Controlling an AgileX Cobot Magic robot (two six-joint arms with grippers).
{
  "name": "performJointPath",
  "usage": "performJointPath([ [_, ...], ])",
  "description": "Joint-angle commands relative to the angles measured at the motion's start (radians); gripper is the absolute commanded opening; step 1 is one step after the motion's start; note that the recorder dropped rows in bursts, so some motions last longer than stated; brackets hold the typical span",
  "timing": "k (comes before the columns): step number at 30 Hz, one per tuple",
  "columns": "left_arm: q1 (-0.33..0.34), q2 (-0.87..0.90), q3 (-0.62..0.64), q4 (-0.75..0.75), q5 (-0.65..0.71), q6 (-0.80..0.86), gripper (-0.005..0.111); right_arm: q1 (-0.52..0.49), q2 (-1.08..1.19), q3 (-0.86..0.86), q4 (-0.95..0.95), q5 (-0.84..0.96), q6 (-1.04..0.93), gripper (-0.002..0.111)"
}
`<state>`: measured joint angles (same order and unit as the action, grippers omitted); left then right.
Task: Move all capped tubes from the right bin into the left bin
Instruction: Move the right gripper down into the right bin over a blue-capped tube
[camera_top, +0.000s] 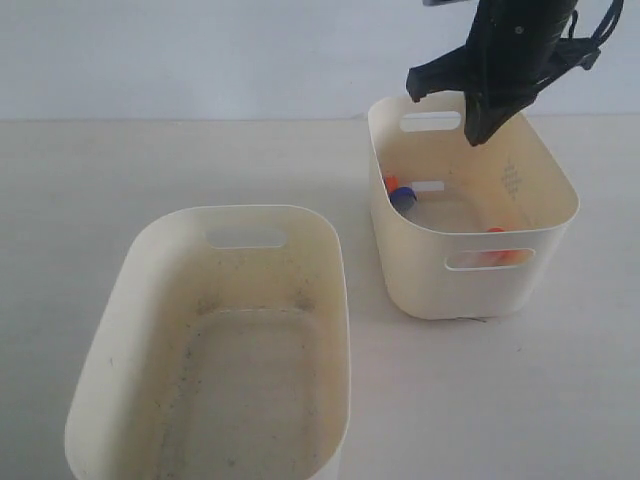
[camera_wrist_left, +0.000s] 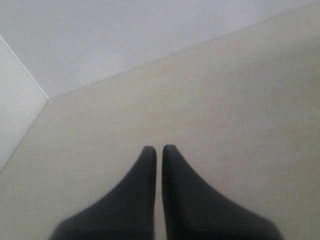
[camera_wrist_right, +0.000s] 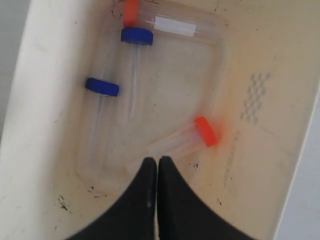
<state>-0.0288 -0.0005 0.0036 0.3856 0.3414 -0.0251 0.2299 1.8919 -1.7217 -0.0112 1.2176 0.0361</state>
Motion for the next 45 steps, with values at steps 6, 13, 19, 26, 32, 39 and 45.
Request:
performJointPath([
  [6,-0.004,0.0,-0.004,-0.003,-0.003,-0.01,0.004,0.002,0.061,-0.008,0.002,-0.056,-0.009,0.029],
  [13,-0.004,0.0,-0.004,-0.003,-0.003,-0.01,0.004,-0.001,0.08,-0.008,0.011,-0.062,0.015,0.0],
  [19,-0.004,0.0,-0.004,-0.003,-0.003,-0.01,0.004,-0.001,0.119,-0.008,0.011,-0.05,0.111,0.0],
  [26,-0.004,0.0,-0.004,-0.003,-0.003,-0.01,0.004,-0.001,0.172,-0.008,0.011,-0.036,0.122,0.0],
  [32,-0.004,0.0,-0.004,-0.003,-0.003,-0.01,0.004,-0.001,0.204,-0.008,0.011,-0.043,0.134,0.0],
  [39,-0.004,0.0,-0.004,-0.003,-0.003,-0.01,0.004,-0.001,0.235,-0.008,0.011,-0.105,0.147,0.0],
  [45,-0.004,0.0,-0.004,-0.003,-0.003,-0.01,0.004,-0.003,0.235,-0.008,0.011,-0.164,0.166,0.0],
])
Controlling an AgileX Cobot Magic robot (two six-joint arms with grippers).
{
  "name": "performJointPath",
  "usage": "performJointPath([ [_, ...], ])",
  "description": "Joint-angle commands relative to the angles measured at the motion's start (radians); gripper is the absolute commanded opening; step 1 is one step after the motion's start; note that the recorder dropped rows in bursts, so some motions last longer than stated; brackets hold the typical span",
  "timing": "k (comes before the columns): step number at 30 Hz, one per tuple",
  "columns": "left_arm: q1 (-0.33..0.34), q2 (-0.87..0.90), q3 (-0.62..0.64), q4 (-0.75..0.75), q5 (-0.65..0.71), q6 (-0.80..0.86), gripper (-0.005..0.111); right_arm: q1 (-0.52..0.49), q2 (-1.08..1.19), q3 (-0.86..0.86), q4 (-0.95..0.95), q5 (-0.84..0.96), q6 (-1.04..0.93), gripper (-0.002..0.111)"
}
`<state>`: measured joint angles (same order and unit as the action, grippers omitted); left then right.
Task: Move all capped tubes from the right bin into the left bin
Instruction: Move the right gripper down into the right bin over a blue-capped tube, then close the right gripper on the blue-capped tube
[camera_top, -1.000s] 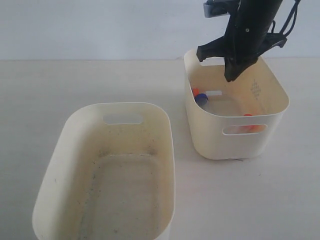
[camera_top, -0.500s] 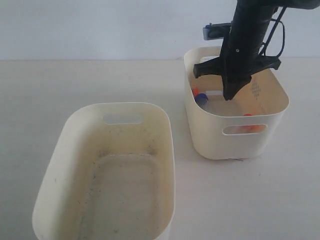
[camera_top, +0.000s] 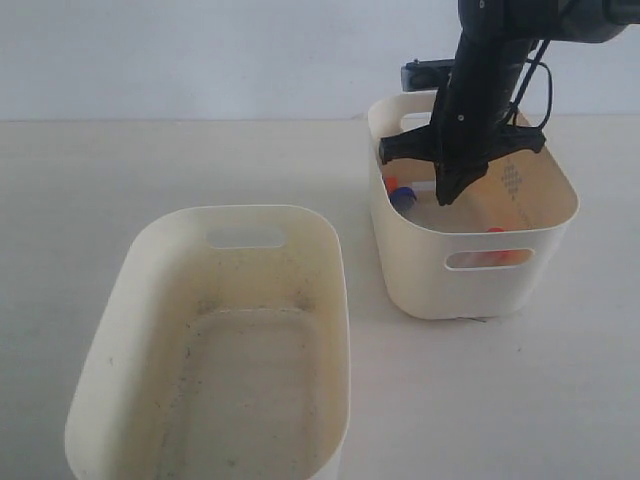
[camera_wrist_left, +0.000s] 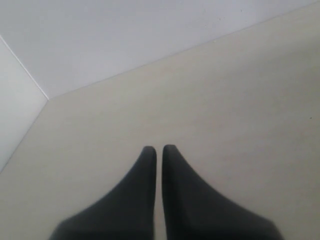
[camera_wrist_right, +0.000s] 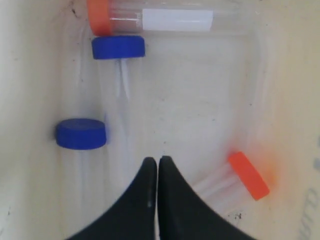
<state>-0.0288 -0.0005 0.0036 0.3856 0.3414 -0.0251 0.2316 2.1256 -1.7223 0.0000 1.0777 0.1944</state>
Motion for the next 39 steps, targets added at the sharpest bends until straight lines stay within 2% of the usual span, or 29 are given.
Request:
performJointPath([
  [1,-0.004,0.0,-0.004,-0.003,-0.003,-0.01,0.004,-0.013,0.002,-0.008,0.0,-0.027,0.008,0.0],
  [6,-0.004,0.0,-0.004,-0.003,-0.003,-0.01,0.004,-0.062,0.002,-0.008,0.109,-0.021,-0.025,0.0],
  [26,-0.004,0.0,-0.004,-0.003,-0.003,-0.01,0.004,-0.061,0.071,-0.01,0.128,-0.063,-0.119,0.0],
  [29,-0.004,0.0,-0.004,-0.003,-0.003,-0.01,0.004,-0.061,0.071,-0.01,0.133,-0.073,-0.15,0.011],
  [31,-0.004,0.0,-0.004,-0.003,-0.003,-0.01,0.004,-0.061,0.071,-0.01,0.154,-0.084,-0.173,0.025],
  [34,-0.004,0.0,-0.004,-0.003,-0.003,-0.01,0.004,-0.061,0.071,-0.01,0.172,-0.099,-0.178,0.053],
  [35,-0.004,0.0,-0.004,-0.003,-0.003,-0.01,0.004,-0.061,0.071,-0.01,0.174,-0.101,-0.178,0.058],
  [39,-0.004,0.0,-0.004,-0.003,-0.003,-0.01,0.004,-0.054,0.078,-0.01,0.174,-0.113,-0.178,0.06],
])
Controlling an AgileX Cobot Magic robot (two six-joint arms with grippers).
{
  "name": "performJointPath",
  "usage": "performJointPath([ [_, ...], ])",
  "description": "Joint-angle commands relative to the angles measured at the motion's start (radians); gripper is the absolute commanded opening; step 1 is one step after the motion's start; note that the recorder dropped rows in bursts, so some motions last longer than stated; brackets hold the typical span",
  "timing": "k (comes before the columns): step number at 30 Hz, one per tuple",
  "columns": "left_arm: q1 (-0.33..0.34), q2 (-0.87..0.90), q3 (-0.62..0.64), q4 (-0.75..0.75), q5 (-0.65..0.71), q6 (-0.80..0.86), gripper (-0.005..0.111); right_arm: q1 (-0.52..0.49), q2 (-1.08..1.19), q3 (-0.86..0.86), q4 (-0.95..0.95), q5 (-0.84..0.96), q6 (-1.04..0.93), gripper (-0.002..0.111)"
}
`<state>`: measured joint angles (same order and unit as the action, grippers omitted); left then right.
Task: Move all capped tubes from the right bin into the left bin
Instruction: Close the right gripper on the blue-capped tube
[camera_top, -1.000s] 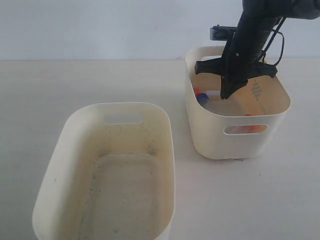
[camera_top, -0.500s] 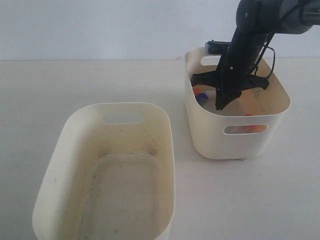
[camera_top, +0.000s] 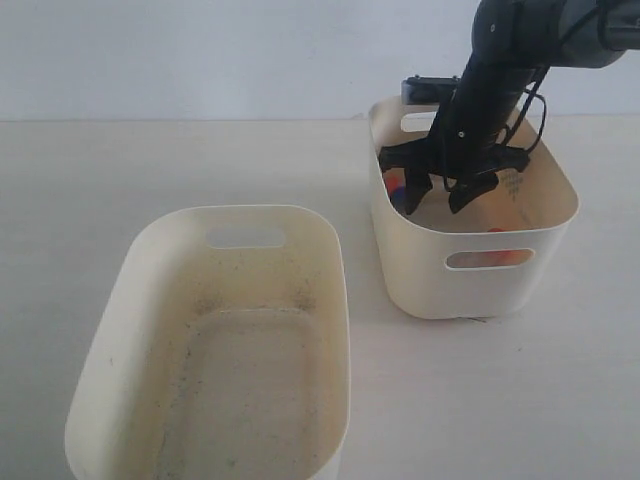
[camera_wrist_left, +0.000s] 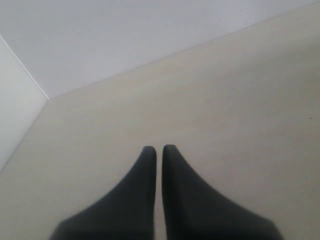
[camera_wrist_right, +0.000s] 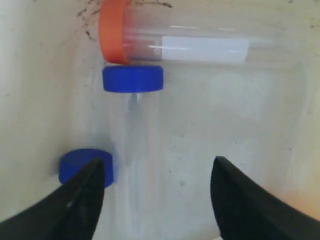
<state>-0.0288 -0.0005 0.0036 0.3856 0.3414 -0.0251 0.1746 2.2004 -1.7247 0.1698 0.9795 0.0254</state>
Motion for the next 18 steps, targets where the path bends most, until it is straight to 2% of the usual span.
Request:
performJointPath([
  [1,-0.004,0.0,-0.004,-0.003,-0.003,-0.01,0.004,0.005,0.008,-0.007,0.005,-0.021,-0.009,0.06],
  [11,-0.004,0.0,-0.004,-0.003,-0.003,-0.01,0.004,0.035,0.078,-0.01,0.005,-0.065,-0.007,0.06],
  [13,-0.004,0.0,-0.004,-0.003,-0.003,-0.01,0.004,0.035,0.092,-0.01,0.001,-0.062,-0.005,0.057],
  [16,-0.004,0.0,-0.004,-0.003,-0.003,-0.01,0.004,0.035,0.102,-0.01,0.001,-0.06,-0.002,0.043],
  [18,-0.004,0.0,-0.004,-0.003,-0.003,-0.01,0.004,0.035,0.104,-0.01,0.001,-0.06,0.01,0.028],
])
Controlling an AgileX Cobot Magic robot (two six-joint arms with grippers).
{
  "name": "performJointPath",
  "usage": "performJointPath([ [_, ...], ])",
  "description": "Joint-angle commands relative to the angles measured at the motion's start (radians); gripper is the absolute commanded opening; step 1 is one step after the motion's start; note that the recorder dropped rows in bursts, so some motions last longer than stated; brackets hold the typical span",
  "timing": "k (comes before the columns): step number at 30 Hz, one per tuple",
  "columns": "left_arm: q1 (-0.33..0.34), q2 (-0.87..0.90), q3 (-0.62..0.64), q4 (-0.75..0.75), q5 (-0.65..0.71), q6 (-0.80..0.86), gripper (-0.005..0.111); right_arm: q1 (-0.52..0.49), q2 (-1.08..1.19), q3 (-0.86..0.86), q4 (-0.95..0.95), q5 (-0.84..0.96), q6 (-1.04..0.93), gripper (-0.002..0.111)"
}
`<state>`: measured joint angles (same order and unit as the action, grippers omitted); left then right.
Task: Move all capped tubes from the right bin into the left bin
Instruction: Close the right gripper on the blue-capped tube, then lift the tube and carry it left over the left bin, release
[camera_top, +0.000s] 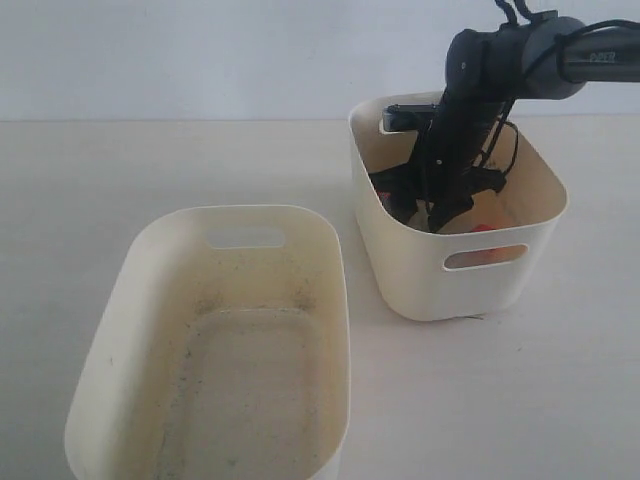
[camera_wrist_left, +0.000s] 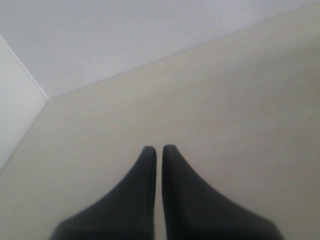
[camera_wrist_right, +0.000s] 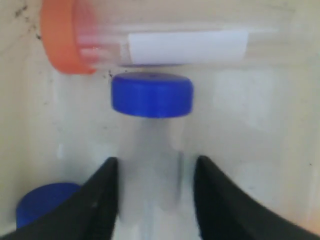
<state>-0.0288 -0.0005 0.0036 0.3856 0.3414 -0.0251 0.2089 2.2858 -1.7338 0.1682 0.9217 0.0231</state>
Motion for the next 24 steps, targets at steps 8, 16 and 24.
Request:
performJointPath([
  [8,-0.004,0.0,-0.004,-0.003,-0.003,-0.01,0.004,0.0,0.008,-0.117,-0.007,0.109,0.011,0.0],
  [16,-0.004,0.0,-0.004,-0.003,-0.003,-0.01,0.004,0.0,-0.124,-0.177,-0.054,0.299,-0.023,0.0],
  [24,-0.004,0.0,-0.004,-0.003,-0.003,-0.01,0.004,0.0,-0.289,-0.092,-0.05,0.299,-0.078,0.0],
])
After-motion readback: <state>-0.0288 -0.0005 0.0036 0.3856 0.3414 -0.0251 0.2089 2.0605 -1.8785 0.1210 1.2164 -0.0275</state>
